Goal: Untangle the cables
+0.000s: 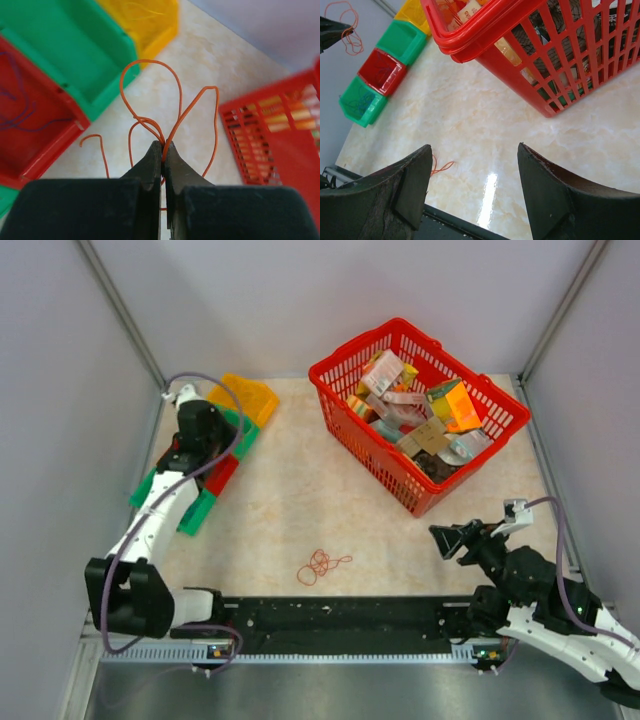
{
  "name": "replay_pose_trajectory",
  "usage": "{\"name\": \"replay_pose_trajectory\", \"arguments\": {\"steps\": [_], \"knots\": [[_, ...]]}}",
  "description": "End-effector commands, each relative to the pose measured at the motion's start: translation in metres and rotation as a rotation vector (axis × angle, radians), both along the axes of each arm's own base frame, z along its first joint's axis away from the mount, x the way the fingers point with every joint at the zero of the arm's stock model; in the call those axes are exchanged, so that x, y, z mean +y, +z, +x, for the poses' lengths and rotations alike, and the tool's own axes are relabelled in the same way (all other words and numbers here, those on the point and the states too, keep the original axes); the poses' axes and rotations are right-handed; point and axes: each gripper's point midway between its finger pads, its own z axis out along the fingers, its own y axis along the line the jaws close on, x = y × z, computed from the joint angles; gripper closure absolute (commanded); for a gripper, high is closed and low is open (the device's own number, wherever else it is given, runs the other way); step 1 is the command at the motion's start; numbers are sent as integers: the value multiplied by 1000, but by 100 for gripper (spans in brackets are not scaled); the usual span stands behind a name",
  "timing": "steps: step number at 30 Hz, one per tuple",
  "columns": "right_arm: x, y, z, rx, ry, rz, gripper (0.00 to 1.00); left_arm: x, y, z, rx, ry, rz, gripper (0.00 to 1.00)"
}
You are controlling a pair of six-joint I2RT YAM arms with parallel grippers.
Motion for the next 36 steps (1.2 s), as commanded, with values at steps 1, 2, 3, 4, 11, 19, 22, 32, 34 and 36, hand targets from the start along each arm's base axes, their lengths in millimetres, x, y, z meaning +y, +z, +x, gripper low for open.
{"name": "replay_pose_trajectory", "arguments": {"steps": [1,2,3,4,11,19,22,32,34,36], "knots": [[-3,18,-5,-49,13,109,32,39,-22,26,145,208,-412,100],[-2,18,-5,-49,18,110,32,52,-30,32,187,264,-496,100],[-2,19,-5,-50,19,110,32,59,-37,40,216,288,-544,100],[-2,19,-6,-49,22,110,32,69,-42,50,220,315,-571,100],[1,14,-6,-40,31,107,32,98,-75,97,356,472,-596,100],[1,11,-5,-36,26,104,32,120,-92,116,412,653,-691,100],[2,11,-6,-34,33,103,32,131,-103,121,444,713,-700,100],[4,6,-5,-25,35,100,32,133,-130,135,562,714,-740,85],[5,5,-5,-22,33,97,32,138,-118,133,520,716,-702,53],[5,4,-4,-19,27,93,32,142,-105,130,474,710,-681,37]]}}
